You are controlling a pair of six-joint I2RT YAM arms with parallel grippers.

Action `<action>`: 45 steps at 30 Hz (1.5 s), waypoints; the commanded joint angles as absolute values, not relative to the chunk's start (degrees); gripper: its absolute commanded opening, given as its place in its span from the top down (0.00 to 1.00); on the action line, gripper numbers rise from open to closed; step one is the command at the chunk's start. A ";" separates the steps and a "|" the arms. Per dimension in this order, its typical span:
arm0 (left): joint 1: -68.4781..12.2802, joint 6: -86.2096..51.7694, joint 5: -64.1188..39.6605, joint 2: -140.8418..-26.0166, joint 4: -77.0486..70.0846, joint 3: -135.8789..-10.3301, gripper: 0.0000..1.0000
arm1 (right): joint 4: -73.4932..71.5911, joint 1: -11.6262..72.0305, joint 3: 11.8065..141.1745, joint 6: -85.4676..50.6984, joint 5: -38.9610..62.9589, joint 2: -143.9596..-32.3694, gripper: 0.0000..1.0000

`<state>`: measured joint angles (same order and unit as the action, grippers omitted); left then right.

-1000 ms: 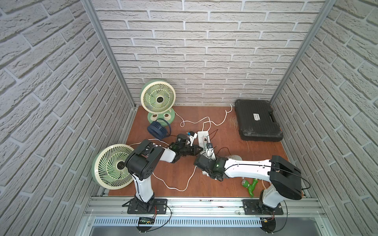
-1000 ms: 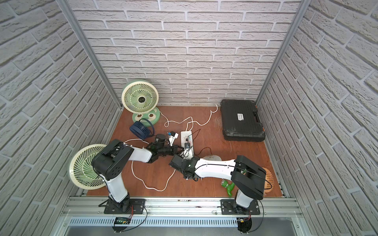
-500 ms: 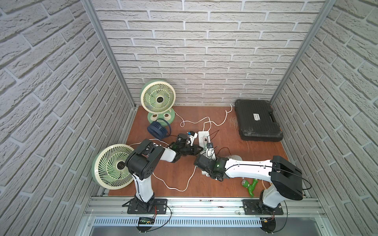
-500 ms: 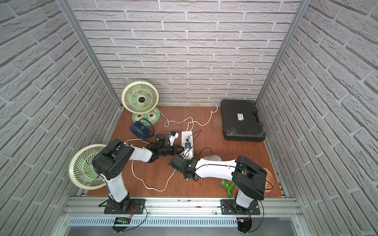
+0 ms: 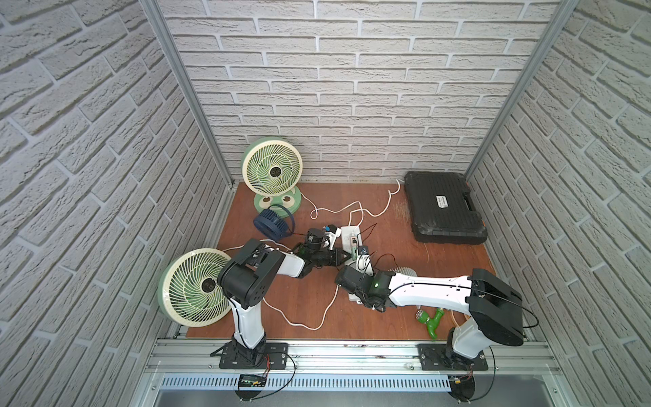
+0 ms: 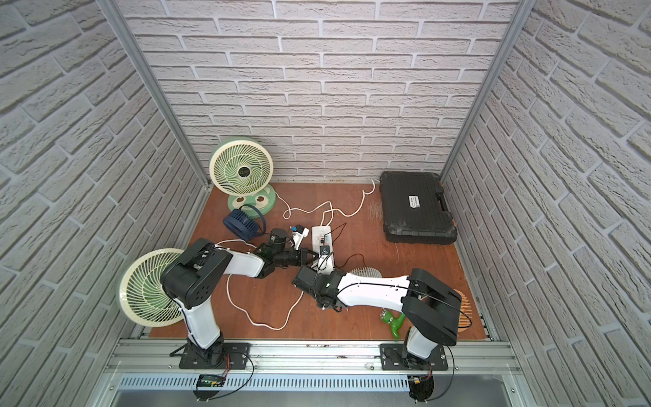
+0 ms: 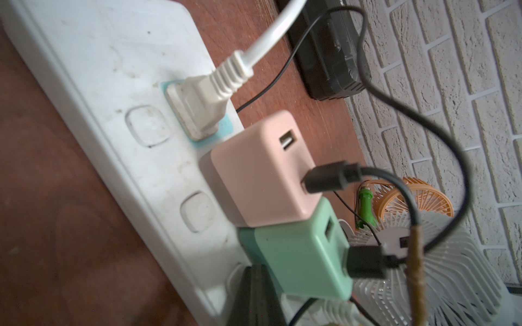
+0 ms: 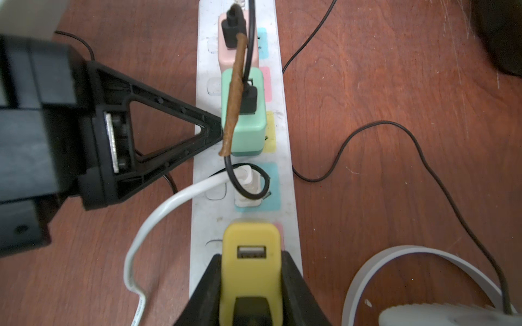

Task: Unplug the desk fan from the power strip
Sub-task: Remove the plug from the socket, then place the plug at the center of the board.

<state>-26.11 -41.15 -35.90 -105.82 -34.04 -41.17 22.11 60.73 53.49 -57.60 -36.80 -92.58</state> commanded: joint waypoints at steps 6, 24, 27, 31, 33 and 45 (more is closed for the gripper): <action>-26.39 -39.99 -34.99 -106.82 -30.30 -41.81 1.00 | 21.82 60.29 54.21 -57.18 -38.29 -91.29 0.87; -26.32 -37.03 -33.57 -104.87 -25.99 -42.69 1.00 | 25.78 61.46 54.17 -53.16 -44.90 -85.79 0.87; -26.37 -36.71 -33.40 -104.30 -25.45 -42.80 1.00 | 25.14 61.41 54.06 -51.67 -42.95 -85.15 0.87; -26.37 -36.63 -33.42 -103.48 -24.87 -42.87 1.00 | 26.02 61.08 55.06 -46.92 -40.02 -82.79 0.87; -26.28 -36.41 -33.40 -103.02 -24.41 -42.89 1.00 | 27.33 60.64 55.50 -44.53 -39.23 -80.67 0.87; -26.19 -36.30 -32.85 -101.72 -23.82 -42.89 1.00 | 35.57 46.58 53.72 -34.68 -33.25 -62.01 0.86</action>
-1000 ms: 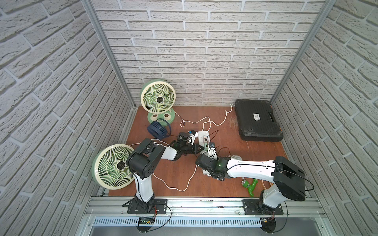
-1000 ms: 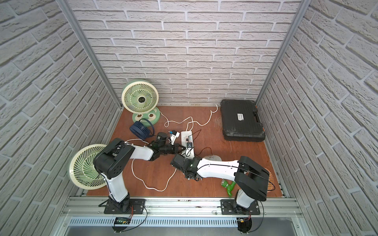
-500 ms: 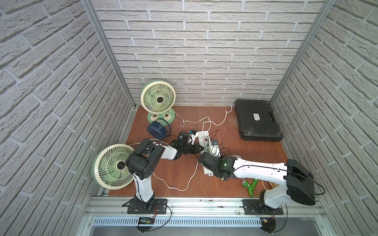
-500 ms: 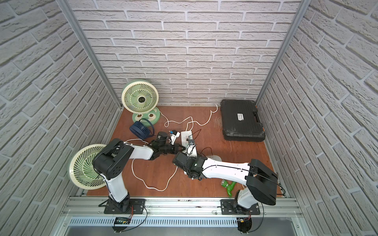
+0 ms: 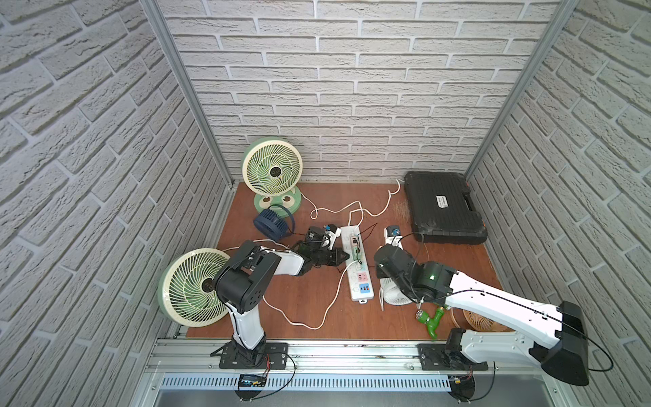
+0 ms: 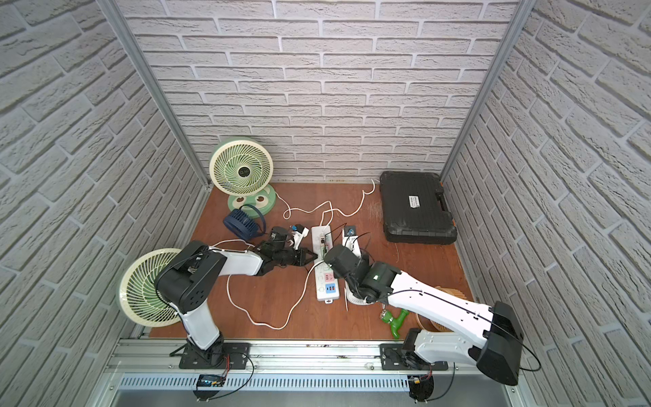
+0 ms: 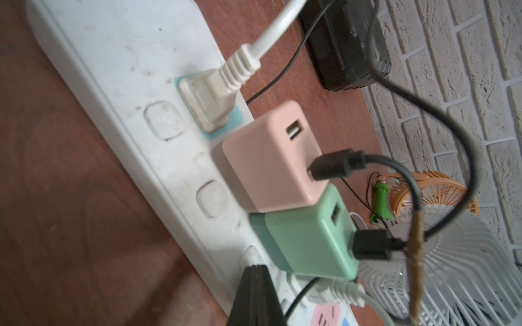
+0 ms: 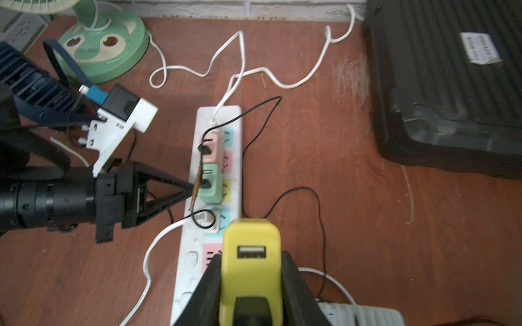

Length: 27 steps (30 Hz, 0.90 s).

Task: Unplug the desk fan from the power strip
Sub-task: Place the plug at the center of the board.

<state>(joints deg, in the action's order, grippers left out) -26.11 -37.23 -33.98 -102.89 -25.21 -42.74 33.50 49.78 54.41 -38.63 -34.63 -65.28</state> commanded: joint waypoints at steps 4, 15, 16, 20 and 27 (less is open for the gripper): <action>-26.19 -36.30 -32.79 -101.47 -23.86 -42.72 1.00 | 37.02 38.35 52.95 -31.12 -30.29 -59.08 0.85; -25.69 -35.93 -32.36 -99.58 -23.43 -41.39 1.00 | 34.24 18.11 45.67 -29.34 -16.83 -59.82 0.85; -25.66 -35.90 -32.30 -99.35 -23.41 -41.25 1.00 | 33.89 16.64 44.81 -29.40 -16.21 -60.04 0.85; -25.28 -35.55 -32.02 -98.50 -22.99 -40.68 1.00 | 31.79 10.53 41.40 -29.93 -12.91 -60.77 0.85; -25.11 -35.20 -31.73 -97.73 -22.52 -40.28 1.00 | 29.52 1.08 37.62 -30.87 -9.33 -63.65 0.84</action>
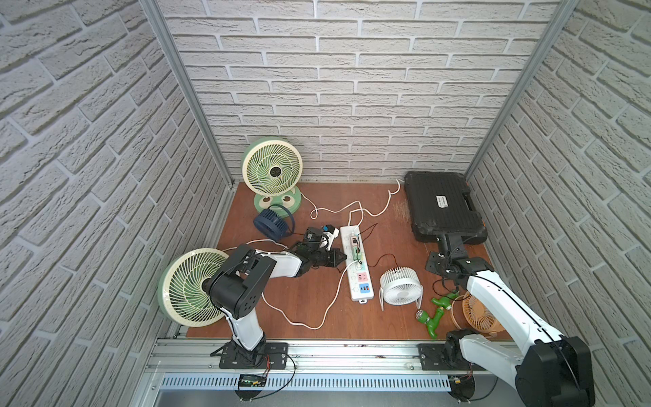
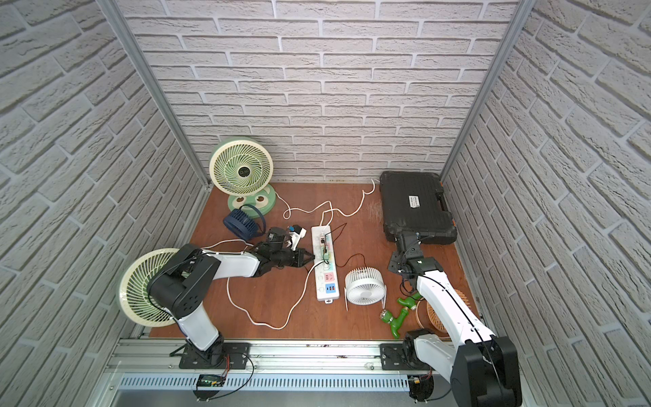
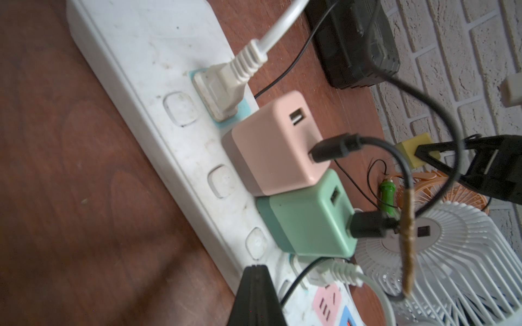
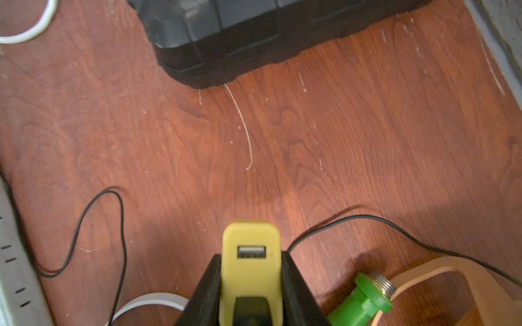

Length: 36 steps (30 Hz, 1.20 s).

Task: Unplug the desk fan from the power strip
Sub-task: Place the plug at the center of the board.

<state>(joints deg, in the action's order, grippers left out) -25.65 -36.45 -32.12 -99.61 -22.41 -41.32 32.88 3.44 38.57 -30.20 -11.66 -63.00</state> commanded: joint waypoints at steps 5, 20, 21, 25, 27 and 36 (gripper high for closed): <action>-25.10 -34.97 -31.56 -97.12 -22.25 -39.91 1.00 | 29.42 -3.06 36.61 -30.47 -6.87 -64.89 0.84; -25.08 -34.97 -32.60 -97.97 -21.60 -41.72 1.00 | 35.59 -2.92 39.03 -29.28 -7.89 -61.56 0.64; -25.10 -34.94 -32.67 -98.06 -21.52 -41.87 1.00 | 36.20 -2.84 39.35 -29.18 -7.87 -60.79 0.63; -25.06 -35.01 -33.03 -98.51 -21.46 -42.42 1.00 | 39.09 -2.20 41.19 -28.74 -7.87 -58.54 0.55; -25.13 -35.19 -33.35 -98.90 -21.56 -42.81 1.00 | 40.12 -1.85 42.01 -28.59 -7.71 -57.53 0.51; -25.21 -36.36 -34.86 -99.80 -22.35 -43.99 1.00 | 37.71 4.24 43.60 -23.93 1.54 -54.17 0.50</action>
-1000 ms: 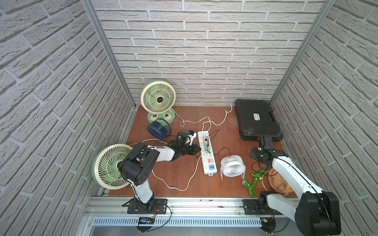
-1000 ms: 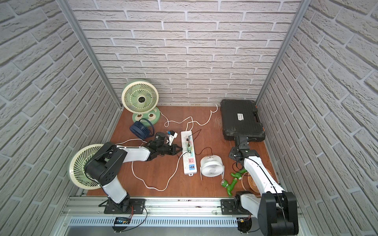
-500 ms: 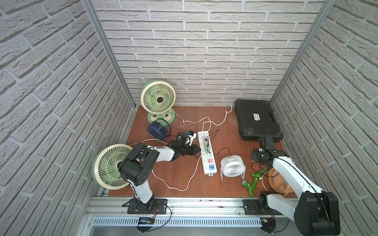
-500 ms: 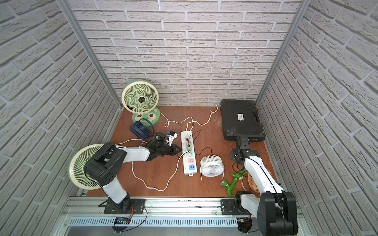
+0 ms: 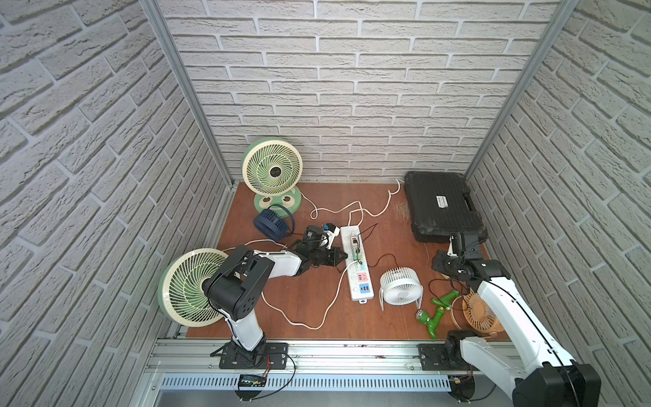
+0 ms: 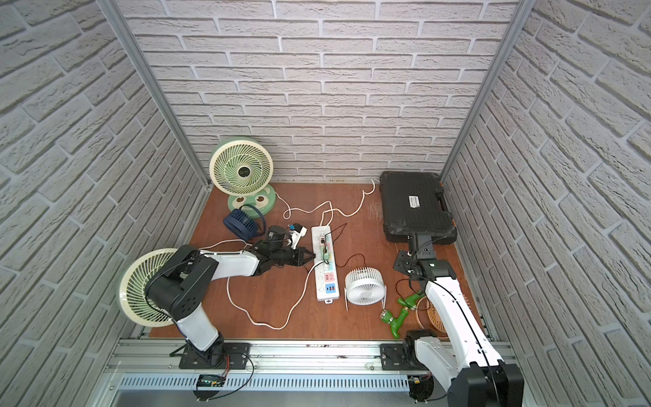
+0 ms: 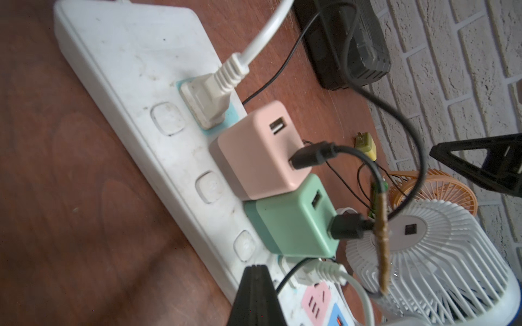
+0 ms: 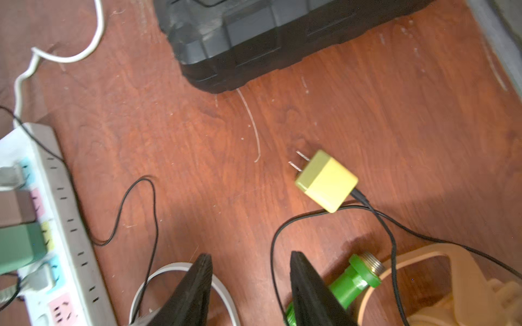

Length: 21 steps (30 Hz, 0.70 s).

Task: Unplug the desk fan from the power strip
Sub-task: Place the plug at the center of the board, then remove the plug from the socket.

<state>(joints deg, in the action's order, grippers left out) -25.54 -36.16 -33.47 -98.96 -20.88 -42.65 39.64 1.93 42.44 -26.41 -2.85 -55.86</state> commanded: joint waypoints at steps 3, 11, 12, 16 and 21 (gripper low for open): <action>-25.22 -36.98 -35.31 -100.00 -23.20 -44.11 1.00 | 36.13 7.83 43.96 -24.04 3.20 -53.48 0.50; -25.31 -38.35 -35.88 -101.23 -24.72 -44.08 1.00 | 33.33 21.27 46.92 -27.04 0.61 -56.69 0.51; -25.36 -38.47 -35.98 -101.37 -24.89 -44.12 1.00 | 32.96 23.38 47.54 -27.38 -0.23 -57.36 0.51; -25.54 -39.38 -36.24 -101.94 -26.09 -43.94 1.00 | 31.64 31.69 49.97 -27.60 -4.73 -61.73 0.51; -25.83 -39.99 -36.30 -102.39 -26.89 -43.69 1.00 | 28.99 40.13 52.52 -26.91 -8.75 -68.47 0.51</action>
<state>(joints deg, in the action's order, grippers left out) -25.67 -39.53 -35.42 -101.71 -23.64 -43.07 32.53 37.54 50.98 -26.61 -4.71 -66.24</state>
